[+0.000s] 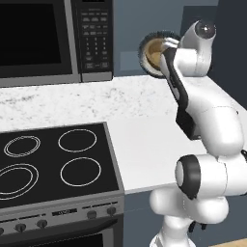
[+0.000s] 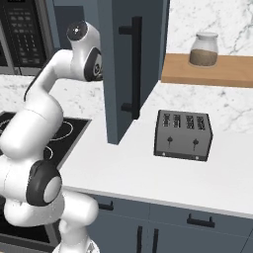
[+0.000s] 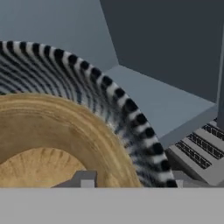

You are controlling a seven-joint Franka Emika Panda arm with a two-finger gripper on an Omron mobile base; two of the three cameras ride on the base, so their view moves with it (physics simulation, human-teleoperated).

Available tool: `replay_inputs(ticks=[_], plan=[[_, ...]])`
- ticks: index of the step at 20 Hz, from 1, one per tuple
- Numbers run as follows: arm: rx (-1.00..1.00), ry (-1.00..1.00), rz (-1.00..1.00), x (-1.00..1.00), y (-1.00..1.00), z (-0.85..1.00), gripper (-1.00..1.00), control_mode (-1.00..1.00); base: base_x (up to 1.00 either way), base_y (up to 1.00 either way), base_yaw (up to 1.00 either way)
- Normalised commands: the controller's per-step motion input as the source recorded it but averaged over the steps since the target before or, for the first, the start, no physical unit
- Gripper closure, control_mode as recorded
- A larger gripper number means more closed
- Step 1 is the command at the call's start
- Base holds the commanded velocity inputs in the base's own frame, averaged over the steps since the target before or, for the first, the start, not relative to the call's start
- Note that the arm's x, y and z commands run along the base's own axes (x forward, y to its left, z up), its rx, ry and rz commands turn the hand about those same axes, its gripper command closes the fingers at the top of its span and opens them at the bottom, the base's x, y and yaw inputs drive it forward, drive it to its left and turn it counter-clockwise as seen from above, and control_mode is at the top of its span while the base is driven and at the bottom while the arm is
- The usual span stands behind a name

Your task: Pick up the bowls on the counter and stack them on top of one another in the open cabinet. Place the smaller bowl on top of the larger bowl.

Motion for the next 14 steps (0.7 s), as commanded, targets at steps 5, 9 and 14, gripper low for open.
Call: replay_inputs(ticks=[5,9,14], plan=[[0.0,0.0,-0.04,0.37,0.02,0.51,1.0,-1.0,0.0,0.0,0.0],[0.0,-0.01,-0.01,0.99,0.16,-0.26,1.0,-1.0,0.0,0.0,0.0],[0.0,-0.08,-0.02,0.71,0.11,-0.3,-1.0,-1.0,0.0,0.0,0.0]])
